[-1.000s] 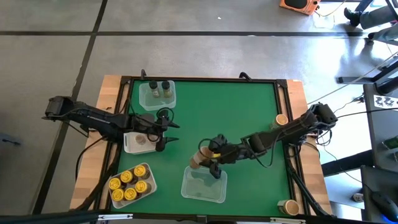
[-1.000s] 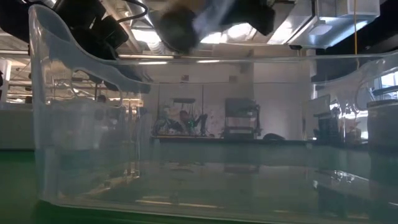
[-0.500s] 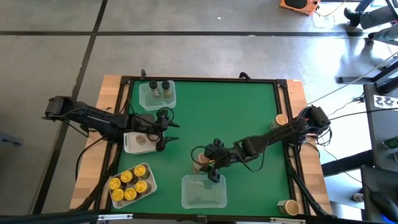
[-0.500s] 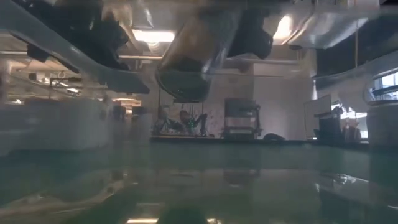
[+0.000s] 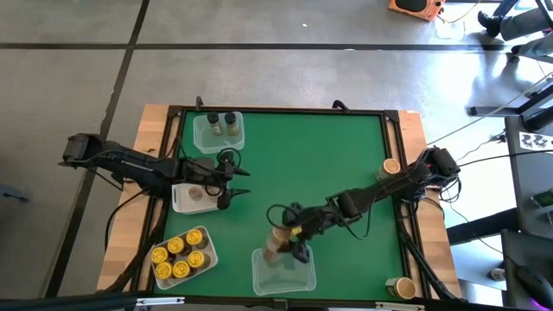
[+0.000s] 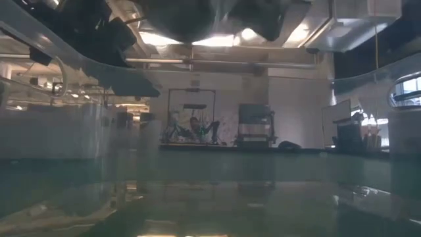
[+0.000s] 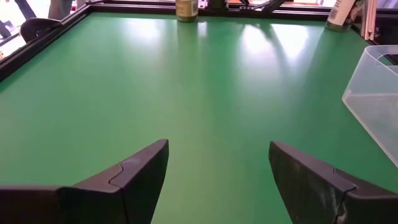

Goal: Sort spices by type
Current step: Put the golden spice bottle into the bottom transparent bin, then adjust the bottom transparent bin on the table

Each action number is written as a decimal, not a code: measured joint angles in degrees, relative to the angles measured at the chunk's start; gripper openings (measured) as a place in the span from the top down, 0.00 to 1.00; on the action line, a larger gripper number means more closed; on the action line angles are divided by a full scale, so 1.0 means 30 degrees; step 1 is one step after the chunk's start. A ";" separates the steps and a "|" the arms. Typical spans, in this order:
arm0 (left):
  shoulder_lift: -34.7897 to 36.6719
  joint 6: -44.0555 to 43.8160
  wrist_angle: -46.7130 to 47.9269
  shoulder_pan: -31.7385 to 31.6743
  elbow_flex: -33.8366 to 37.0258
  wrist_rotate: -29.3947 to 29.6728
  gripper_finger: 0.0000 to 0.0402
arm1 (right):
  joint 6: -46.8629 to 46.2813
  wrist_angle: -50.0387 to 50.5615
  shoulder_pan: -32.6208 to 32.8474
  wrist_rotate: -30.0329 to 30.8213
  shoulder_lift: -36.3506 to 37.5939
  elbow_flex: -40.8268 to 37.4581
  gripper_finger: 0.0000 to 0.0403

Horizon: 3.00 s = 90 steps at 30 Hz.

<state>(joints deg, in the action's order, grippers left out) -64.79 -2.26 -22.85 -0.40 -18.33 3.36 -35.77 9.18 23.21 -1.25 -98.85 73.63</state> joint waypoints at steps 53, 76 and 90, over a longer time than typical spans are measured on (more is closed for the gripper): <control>-0.0007 -0.0344 -0.0076 0.0000 0.0000 0.0074 0.31 | 0.3054 0.1497 -0.1546 0.7583 -0.3395 -0.0029 0.27; -0.0007 -0.0461 -0.0095 0.0000 0.0000 0.0078 0.31 | 0.4076 0.0757 -0.1517 0.7098 -0.3308 -0.0029 0.10; -0.0007 -0.0494 -0.0102 0.0000 0.0000 0.0078 0.31 | 0.2053 0.6436 0.0070 0.3121 -0.0321 -0.0022 0.10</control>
<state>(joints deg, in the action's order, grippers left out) -64.82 -3.74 -23.16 -0.40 -18.33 3.60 -29.61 28.49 23.42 8.11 -99.81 73.56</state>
